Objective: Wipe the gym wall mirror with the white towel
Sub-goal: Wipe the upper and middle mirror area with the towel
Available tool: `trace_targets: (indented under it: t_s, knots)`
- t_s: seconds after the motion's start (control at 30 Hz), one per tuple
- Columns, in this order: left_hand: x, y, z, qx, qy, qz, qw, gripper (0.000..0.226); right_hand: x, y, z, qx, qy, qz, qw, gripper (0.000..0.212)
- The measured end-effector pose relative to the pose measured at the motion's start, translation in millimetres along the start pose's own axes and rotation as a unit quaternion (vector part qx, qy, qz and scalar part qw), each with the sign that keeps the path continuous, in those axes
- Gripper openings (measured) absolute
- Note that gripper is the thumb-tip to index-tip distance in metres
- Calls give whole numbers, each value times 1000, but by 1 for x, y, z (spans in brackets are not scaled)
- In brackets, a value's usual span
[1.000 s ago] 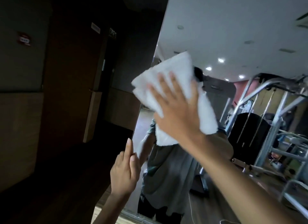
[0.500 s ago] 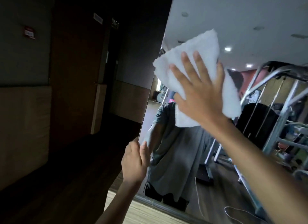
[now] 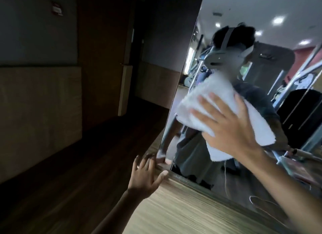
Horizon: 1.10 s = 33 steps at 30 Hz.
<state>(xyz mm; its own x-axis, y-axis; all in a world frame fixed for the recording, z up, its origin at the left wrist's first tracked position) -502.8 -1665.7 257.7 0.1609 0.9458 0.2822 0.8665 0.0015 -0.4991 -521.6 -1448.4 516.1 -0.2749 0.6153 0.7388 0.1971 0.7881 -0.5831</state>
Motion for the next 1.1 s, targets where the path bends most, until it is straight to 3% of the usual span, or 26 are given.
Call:
trace_targets:
  t_s: [0.07,0.13,0.27,0.37,0.5,0.57,0.63,0.7,0.83,1.03,1.1]
  knots:
    - [1,-2,-4,-22,-32,3,999,85,-28,-20,7,32,9,99,994,65]
    - [-4,2,-6,-43,-61,15,997,92,-76,-20,28,13,-36,113,993,68]
    - [-15,7,-5,-27,-61,28,997,74,-151,45,52,-149,-109,-73,980,72]
    - [-16,5,-2,-8,-48,21,999,63,-134,91,41,-236,-41,-189,952,69]
    - [-12,5,-1,-6,-21,-1,1000,71,-82,77,34,-187,-38,-207,960,71]
    - [-11,1,-4,-8,-5,-8,1000,82,-80,48,32,-161,-27,-158,974,70]
    - [-12,3,-6,-63,22,-22,998,95,-104,31,32,-143,-21,-79,986,70]
    - [-11,3,-8,-53,22,-21,998,93,-141,32,37,-158,-27,-27,987,75]
    - [-14,4,-3,-21,-29,-16,999,64,-172,69,44,-211,-83,-88,970,75]
    - [-10,5,-3,-5,12,-51,999,73,-117,140,28,-221,-87,-118,964,80]
    - [-9,4,-4,9,-29,-46,998,71,-114,145,25,-225,-92,-104,964,81]
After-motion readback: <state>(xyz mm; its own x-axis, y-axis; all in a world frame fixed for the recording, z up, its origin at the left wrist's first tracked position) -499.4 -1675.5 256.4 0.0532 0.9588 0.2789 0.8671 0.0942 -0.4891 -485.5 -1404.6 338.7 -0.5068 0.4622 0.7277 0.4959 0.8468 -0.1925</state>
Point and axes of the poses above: each hand's wrist, its own y-axis away from the middle knuckle, its own z-axis out of the palm, x = y × z, the point moved 1 cm from there along -y, towards the middle knuckle, and after that the axes turned 4 degrees about -y, right-handed, at the moved point
